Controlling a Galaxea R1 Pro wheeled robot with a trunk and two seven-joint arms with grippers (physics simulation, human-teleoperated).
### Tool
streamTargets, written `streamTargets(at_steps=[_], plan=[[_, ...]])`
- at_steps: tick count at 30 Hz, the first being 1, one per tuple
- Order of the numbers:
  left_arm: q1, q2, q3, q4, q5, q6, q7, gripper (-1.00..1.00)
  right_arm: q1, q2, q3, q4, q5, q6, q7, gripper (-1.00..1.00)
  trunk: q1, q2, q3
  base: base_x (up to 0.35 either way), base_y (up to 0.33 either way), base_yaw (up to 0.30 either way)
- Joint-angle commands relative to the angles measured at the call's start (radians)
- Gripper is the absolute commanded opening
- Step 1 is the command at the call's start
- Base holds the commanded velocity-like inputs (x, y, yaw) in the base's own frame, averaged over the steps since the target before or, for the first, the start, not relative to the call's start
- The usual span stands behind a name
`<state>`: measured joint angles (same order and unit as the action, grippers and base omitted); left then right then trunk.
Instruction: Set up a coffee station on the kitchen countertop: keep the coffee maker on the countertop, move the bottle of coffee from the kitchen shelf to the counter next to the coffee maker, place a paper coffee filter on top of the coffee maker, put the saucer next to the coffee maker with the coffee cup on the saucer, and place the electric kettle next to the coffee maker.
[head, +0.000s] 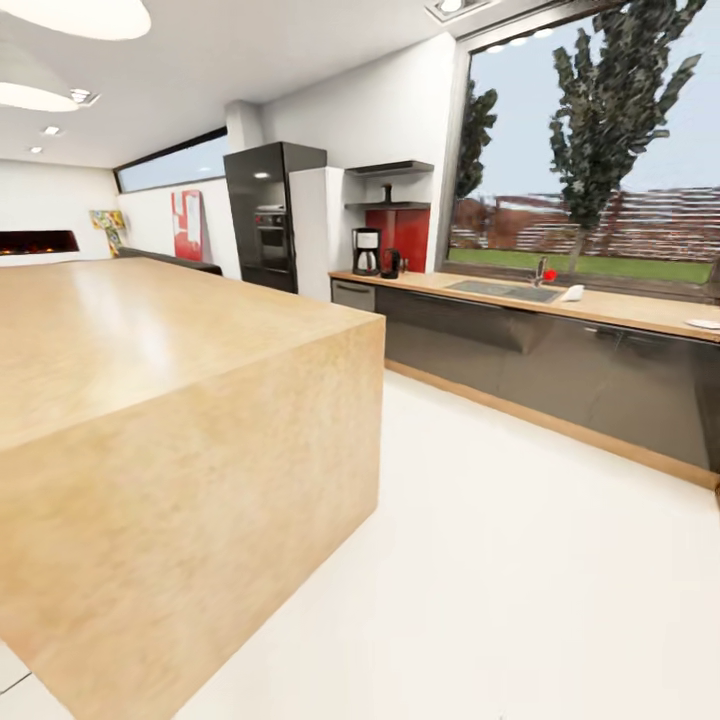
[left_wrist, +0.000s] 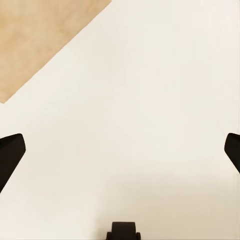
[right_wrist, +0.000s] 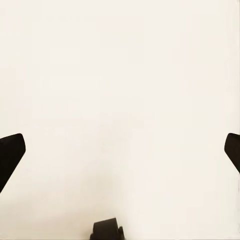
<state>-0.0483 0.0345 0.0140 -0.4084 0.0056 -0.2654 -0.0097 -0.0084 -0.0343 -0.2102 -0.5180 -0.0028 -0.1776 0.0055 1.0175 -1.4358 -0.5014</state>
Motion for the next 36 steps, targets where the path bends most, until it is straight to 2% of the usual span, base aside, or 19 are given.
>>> streamTargets(at_steps=[1,36], plan=[[0.000,0.000,0.001,0.000,0.000,-0.003,-0.001,1.00,-0.001,0.000,-0.002,0.001,-0.001,-0.003,0.001,1.00,-0.004,0.007,0.002,0.000,0.000,-0.250],[-0.001,-0.001,0.001,0.000,0.001,-0.003,0.005,1.00,-0.001,0.001,0.000,0.002,0.000,-0.003,0.001,1.00,-0.138,0.252,0.086,0.000,0.000,-0.246]])
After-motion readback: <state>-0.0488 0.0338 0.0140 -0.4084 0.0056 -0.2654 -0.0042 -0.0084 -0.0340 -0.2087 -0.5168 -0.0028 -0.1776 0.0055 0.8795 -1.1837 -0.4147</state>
